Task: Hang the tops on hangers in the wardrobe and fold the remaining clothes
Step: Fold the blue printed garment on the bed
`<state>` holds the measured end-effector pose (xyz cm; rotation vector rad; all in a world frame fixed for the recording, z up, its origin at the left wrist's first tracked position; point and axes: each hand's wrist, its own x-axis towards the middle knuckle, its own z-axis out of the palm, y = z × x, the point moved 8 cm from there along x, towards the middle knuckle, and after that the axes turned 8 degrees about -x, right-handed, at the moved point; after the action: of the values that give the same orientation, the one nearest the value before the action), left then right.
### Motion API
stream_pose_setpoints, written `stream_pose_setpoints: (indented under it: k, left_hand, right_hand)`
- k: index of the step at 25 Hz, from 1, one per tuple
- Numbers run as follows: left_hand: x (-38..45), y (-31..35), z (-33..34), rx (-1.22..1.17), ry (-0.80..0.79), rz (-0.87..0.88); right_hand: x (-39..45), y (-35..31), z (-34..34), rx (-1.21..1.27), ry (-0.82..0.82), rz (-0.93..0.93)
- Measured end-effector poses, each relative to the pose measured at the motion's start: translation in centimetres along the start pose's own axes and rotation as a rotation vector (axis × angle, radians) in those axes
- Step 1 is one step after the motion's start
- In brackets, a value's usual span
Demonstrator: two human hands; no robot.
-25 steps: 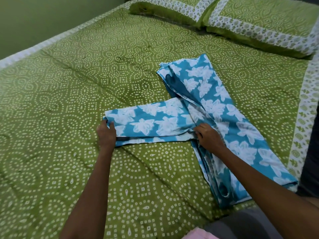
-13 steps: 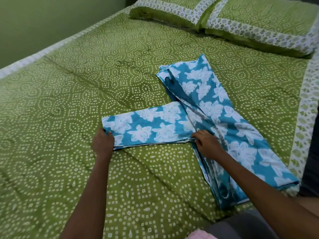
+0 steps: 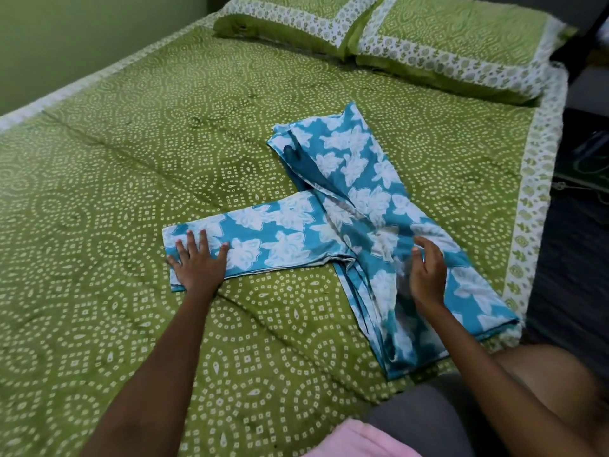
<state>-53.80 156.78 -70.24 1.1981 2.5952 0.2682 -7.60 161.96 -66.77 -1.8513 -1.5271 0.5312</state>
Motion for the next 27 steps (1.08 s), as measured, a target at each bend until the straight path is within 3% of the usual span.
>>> stream_pose_setpoints:
  k: [1, 2, 4, 7, 10, 12, 14, 17, 19, 20, 23, 27]
  left_hand:
    - [-0.6, 1.1, 0.2, -0.01, -0.001, -0.029]
    - [-1.8, 3.0, 0.8, -0.024, -0.007, -0.01]
    - [-5.7, 8.1, 2.9, -0.066, -0.034, 0.179]
    - [-14.0, 15.3, 6.4, -0.46, -0.203, 0.47]
    - [-19.6, 18.3, 8.2, -0.863, -0.337, 0.412]
    - [-22.3, 18.4, 9.5, -0.776, -0.289, 0.385]
    - [-24.5, 18.4, 9.2, -0.663, -0.129, 0.471]
    - [-28.3, 19.8, 8.0, -0.558, 0.013, 0.911]
    - [-31.3, 20.9, 8.5, -0.398, -0.001, 1.242]
    - [-31.9, 20.9, 8.8, -0.343, -0.002, 1.308]
    - [-31.5, 21.0, 8.7, -0.364, -0.012, 1.257]
    - [-31.5, 21.2, 8.2, -0.393, -0.115, 1.222]
  right_hand:
    - [-0.4, 1.5, 0.7, -0.146, -0.106, 0.074]
    - [-1.4, 1.7, 1.8, -0.368, -0.238, 0.012]
    - [-5.0, -0.1, 4.8, -0.654, -0.475, -0.315]
    - [-9.5, -1.5, 6.7, -0.725, -0.68, -0.707]
    - [-9.0, 1.0, 3.6, -0.733, -0.799, -0.778]
    - [-6.9, 4.1, 0.1, -0.782, -0.774, -0.716]
    - [-5.2, 7.2, -3.6, -0.755, -0.793, -0.587]
    - [-4.3, 8.9, -8.1, -0.623, -0.786, -0.474]
    - [-3.3, 9.2, -10.0, -0.601, -0.657, -0.445]
    - [-2.8, 8.9, -10.7, -0.604, -0.547, -0.468]
    - [-2.5, 7.7, -11.7, -0.595, -0.357, -0.563]
    - [-3.3, 6.5, -12.1, -0.76, -0.358, -0.611]
